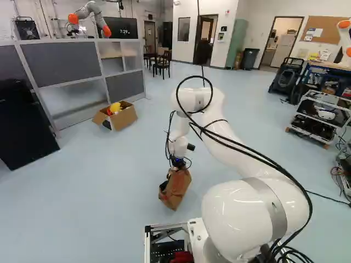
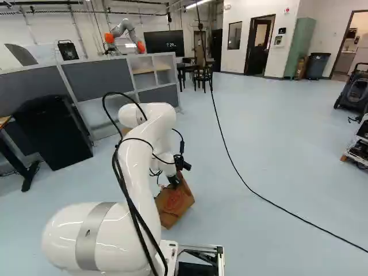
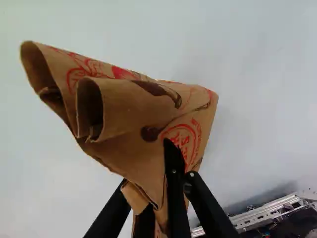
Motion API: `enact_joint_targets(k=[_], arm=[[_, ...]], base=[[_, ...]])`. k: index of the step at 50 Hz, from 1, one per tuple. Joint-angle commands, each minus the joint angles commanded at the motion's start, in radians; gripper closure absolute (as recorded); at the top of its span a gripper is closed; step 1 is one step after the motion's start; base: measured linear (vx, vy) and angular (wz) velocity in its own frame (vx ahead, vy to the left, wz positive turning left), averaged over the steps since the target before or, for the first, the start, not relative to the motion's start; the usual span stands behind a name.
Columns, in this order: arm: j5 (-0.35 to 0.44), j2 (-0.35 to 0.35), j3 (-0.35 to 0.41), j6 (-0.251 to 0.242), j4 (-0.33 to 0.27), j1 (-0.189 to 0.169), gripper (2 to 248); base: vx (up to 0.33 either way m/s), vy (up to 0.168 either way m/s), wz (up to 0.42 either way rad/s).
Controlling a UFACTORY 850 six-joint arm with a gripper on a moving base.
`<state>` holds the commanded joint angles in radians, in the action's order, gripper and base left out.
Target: Pick up the grocery bag from the ground
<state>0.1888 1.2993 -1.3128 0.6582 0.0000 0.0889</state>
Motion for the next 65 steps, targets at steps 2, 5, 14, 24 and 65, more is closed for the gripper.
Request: enact_joint_targets(k=[2, 5, 14, 24, 65], arm=[[0.0, -0.008, 0.007, 0.0, 0.0, 0.0, 224], [0.0, -0.019, 0.016, 0.0, 0.0, 0.0, 224], [0.0, -0.052, 0.044, 0.0, 0.0, 0.0, 224], [0.0, -0.09, 0.074, 0.0, 0.0, 0.0, 224], [0.0, -0.244, 0.192, 0.0, 0.0, 0.0, 224]], base=[[0.0, 0.0, 0.0], [0.0, 0.0, 0.0], [0.0, 0.0, 0.0], [0.0, 0.0, 0.0], [0.0, 0.0, 0.0]])
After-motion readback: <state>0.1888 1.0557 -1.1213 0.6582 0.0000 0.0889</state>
